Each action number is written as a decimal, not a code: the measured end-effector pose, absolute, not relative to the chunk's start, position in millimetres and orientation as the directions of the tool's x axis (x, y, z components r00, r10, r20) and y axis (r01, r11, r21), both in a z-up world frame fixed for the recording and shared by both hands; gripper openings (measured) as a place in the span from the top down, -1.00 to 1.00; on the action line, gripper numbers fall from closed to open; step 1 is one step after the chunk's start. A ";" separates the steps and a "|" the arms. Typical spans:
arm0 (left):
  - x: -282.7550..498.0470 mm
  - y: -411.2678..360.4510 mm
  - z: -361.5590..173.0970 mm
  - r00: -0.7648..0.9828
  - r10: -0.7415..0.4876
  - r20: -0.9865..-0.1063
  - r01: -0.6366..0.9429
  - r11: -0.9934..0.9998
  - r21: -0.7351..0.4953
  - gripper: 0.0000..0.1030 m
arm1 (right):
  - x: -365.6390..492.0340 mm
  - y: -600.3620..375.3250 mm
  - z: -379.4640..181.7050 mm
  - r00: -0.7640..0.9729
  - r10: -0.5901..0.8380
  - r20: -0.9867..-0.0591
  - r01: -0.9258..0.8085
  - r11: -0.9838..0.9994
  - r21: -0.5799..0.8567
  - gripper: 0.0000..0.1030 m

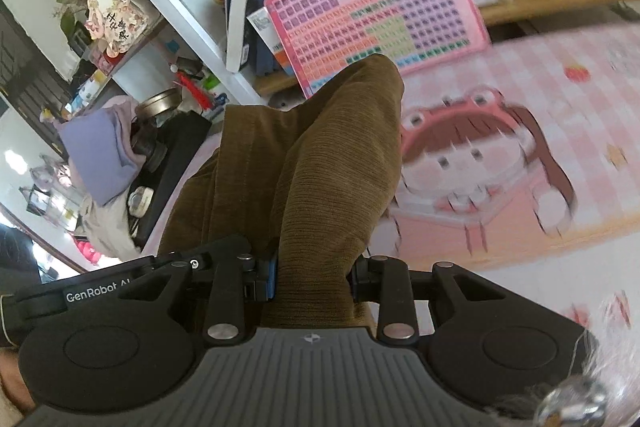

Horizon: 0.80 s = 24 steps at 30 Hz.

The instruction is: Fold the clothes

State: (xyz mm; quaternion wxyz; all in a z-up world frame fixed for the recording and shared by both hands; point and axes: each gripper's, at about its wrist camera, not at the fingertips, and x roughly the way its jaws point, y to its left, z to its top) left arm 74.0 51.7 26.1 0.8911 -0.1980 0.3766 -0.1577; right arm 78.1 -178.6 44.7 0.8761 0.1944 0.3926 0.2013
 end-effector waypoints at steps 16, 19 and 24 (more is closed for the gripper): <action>231.1 143.1 -43.5 0.666 -0.448 -0.597 0.108 0.849 -0.517 0.29 | 239.4 -81.6 -17.9 0.616 0.461 -0.639 -0.192 0.874 0.446 0.44; 240.2 150.7 -54.3 0.650 -0.450 -0.612 0.100 0.849 -0.519 0.26 | 252.1 -77.6 -30.8 0.601 0.448 -0.662 -0.163 0.880 0.447 0.31; 244.0 161.0 -65.2 0.631 -0.462 -0.623 0.085 0.840 -0.537 0.02 | 256.5 -78.3 -41.1 0.607 0.403 -0.685 -0.125 0.899 0.419 -0.11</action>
